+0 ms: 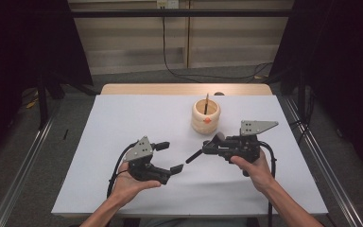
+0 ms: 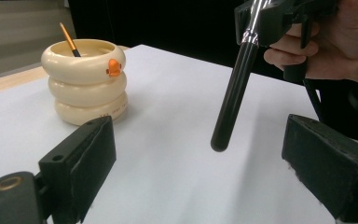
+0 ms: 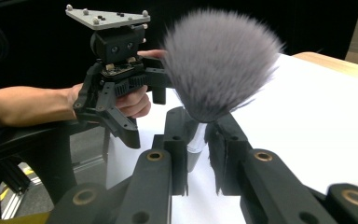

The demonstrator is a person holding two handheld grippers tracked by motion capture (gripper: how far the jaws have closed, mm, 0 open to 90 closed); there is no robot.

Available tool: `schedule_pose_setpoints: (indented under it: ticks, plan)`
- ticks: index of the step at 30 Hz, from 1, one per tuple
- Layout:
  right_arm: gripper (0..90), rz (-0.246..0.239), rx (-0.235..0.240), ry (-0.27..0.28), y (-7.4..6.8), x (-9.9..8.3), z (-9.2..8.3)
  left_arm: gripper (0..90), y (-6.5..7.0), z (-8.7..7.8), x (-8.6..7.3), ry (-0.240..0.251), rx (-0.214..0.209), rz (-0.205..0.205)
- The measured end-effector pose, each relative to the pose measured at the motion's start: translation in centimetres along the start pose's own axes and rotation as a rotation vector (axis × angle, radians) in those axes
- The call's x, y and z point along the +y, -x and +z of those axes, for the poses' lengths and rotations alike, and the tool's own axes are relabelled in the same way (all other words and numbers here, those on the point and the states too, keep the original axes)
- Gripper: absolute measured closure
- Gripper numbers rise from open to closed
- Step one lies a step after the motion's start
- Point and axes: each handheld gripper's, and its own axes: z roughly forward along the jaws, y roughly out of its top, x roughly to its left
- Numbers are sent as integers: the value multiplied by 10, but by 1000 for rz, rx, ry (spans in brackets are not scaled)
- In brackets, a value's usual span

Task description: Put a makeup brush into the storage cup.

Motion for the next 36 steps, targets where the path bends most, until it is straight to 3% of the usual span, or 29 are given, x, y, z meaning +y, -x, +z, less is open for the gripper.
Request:
schedule_pose_setpoints:
  ticks: [6, 12, 17, 26, 34, 36]
  plan:
    - [775, 0, -10, 3, 0, 0, -3, 37, 4, -12, 1, 5, 30, -23]
    - [775, -3, -25, -4, 1, 0, -4, 19, -5, -24, -5, 4, 73, -41]
    - [775, 0, -40, -5, 4, 0, -6, 19, -9, -33, -9, -6, 89, -36]
    - [775, 7, -67, -1, 7, 1, -12, 19, -7, -47, -17, -46, 147, -74]
    - [775, 15, -95, 3, 12, 2, -18, 18, -11, -64, -26, -44, 214, -30]
    - [775, 15, -101, 4, 13, 2, -20, 18, -14, -69, -29, -30, 225, -44]
